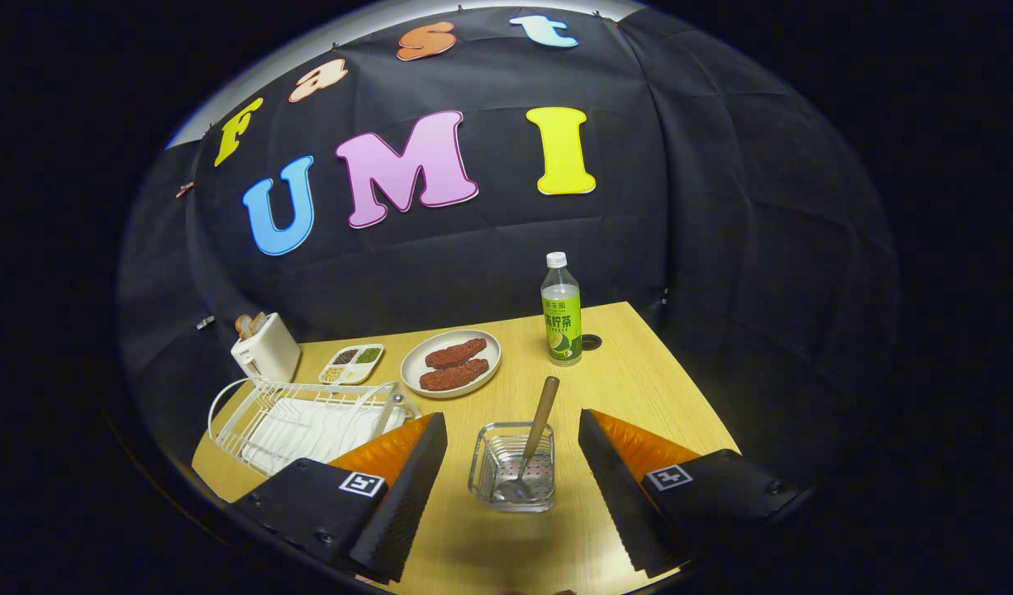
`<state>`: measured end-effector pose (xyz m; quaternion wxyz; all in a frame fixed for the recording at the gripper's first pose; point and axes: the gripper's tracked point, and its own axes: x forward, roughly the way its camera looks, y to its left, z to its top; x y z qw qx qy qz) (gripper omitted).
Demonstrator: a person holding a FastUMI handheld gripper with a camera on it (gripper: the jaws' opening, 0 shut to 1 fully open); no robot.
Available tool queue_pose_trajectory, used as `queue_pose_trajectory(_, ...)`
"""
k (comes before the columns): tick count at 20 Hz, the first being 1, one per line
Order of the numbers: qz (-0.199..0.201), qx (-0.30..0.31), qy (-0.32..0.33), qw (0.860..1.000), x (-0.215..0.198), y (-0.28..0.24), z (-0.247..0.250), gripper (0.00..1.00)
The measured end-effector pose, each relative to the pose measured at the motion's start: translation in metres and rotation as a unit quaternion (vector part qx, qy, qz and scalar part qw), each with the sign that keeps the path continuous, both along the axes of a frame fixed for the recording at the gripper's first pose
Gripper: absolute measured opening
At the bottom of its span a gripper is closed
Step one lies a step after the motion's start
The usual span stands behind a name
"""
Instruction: Take the plate from the dish rack, then take the spoon from the basket and place it into the plate.
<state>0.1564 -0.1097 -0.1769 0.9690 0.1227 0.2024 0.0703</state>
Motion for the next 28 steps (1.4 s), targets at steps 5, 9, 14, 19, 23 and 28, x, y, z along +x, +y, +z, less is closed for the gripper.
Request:
queue_pose_trajectory(5, -0.013, 0.001, 0.01, 1.0, 0.05, -0.002, -0.022, 0.98)
queue_pose_trajectory(9, -0.015, -0.005, 0.037, 0.999, 0.074, -0.001, -0.052, 0.96)
queue_pose_trajectory(14, -0.008, 0.013, 0.075, 0.997, 0.087, 0.006, -0.081, 0.79)
queue_pose_trajectory(19, 0.0, 0.03, 0.092, 0.995, 0.092, 0.012, -0.089, 0.53)
queue_pose_trajectory(23, -0.003, 0.03, 0.101, 0.994, 0.095, 0.013, -0.093, 0.37)
queue_pose_trajectory(28, 0.008, 0.032, 0.098, 0.995, 0.085, 0.017, -0.082, 0.19)
